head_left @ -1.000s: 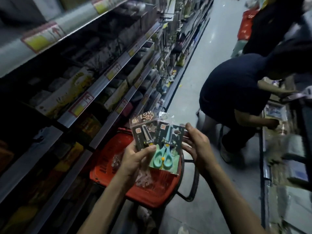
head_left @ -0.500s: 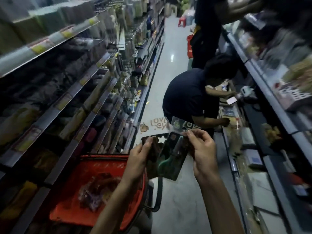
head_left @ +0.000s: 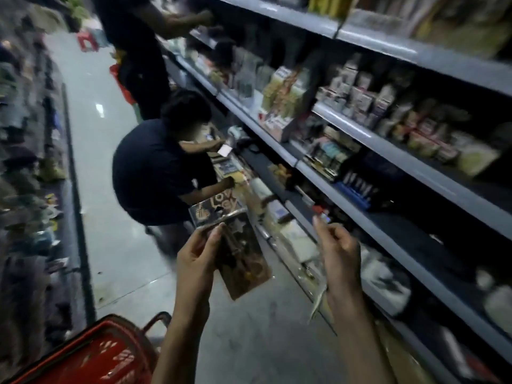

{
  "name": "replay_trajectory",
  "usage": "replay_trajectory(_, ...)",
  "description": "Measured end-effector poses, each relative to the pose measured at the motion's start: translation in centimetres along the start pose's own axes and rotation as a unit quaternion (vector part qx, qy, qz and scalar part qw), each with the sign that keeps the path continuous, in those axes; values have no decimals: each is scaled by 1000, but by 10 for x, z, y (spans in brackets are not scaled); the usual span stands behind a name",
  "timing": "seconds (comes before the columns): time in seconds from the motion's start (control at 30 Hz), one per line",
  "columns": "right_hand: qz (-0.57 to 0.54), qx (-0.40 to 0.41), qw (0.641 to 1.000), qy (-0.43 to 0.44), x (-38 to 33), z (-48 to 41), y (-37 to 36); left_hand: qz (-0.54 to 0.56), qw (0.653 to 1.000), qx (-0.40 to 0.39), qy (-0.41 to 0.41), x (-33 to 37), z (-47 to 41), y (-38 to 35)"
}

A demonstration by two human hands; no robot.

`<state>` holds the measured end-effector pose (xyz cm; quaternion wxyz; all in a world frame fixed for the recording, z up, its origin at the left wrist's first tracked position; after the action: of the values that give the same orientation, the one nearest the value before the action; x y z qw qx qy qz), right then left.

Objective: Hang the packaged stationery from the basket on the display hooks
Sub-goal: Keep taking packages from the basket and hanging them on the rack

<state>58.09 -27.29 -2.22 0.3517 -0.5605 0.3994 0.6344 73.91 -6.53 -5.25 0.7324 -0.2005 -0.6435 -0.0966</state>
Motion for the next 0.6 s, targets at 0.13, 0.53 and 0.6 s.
replay_trajectory(0.13, 19, 85, 996, 2, 16, 24, 72, 11, 994, -105, 39, -31, 24, -68)
replay_trajectory(0.53, 12, 330, 944, -18, 46, 123, 313, -39, 901, -416, 118, -73, 169, -272)
replay_trajectory(0.6, 27, 364, 931, -3, 48, 147, 355, -58, 879, -463, 103, -73, 203, -307)
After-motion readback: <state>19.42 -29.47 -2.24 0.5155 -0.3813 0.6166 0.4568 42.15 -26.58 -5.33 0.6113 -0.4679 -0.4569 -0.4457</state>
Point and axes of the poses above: each hand's wrist, its own z-axis away from the middle knuckle, its own y-axis out of the back of the hand, x = y × z, the point moved 7 cm from there along -z, towards the middle knuckle, and after that the axes turned 2 degrees about -x, right-handed, at the moved point
